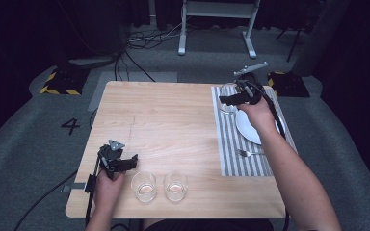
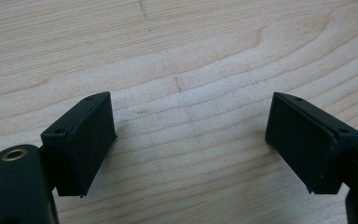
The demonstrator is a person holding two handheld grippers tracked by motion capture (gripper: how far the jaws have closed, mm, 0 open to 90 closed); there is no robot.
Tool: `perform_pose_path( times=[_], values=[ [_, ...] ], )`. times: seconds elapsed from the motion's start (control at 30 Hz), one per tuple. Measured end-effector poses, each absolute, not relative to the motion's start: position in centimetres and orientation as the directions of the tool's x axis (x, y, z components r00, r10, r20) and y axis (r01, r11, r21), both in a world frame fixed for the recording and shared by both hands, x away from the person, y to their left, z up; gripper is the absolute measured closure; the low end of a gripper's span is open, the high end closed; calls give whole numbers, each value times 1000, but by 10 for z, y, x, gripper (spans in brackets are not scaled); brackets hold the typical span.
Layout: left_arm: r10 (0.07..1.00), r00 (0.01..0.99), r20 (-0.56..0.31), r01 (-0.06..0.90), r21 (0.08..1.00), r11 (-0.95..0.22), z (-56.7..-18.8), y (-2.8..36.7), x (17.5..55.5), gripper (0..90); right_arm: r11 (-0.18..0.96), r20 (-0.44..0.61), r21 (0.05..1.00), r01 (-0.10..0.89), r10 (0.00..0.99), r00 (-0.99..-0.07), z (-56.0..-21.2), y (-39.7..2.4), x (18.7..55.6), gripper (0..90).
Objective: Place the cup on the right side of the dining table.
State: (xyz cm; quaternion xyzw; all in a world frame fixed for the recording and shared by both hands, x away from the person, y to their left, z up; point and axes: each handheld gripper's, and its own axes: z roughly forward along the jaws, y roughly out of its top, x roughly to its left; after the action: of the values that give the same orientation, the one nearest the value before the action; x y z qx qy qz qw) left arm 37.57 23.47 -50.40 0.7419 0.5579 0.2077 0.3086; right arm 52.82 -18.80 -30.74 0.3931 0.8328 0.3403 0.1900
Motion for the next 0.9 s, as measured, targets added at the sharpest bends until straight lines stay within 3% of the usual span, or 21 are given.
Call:
perform_pose_path(
  times=[0.47,0.9],
  values=[
    [955,293,-34,699,690,-190,-504,235,376,161,430,-43,702,567,821,-569,-329,-188,580,187],
    [955,294,-34,699,689,-190,-504,235,376,161,376,-42,659,652,883,-467,-363,-206,627,187]
  ],
)
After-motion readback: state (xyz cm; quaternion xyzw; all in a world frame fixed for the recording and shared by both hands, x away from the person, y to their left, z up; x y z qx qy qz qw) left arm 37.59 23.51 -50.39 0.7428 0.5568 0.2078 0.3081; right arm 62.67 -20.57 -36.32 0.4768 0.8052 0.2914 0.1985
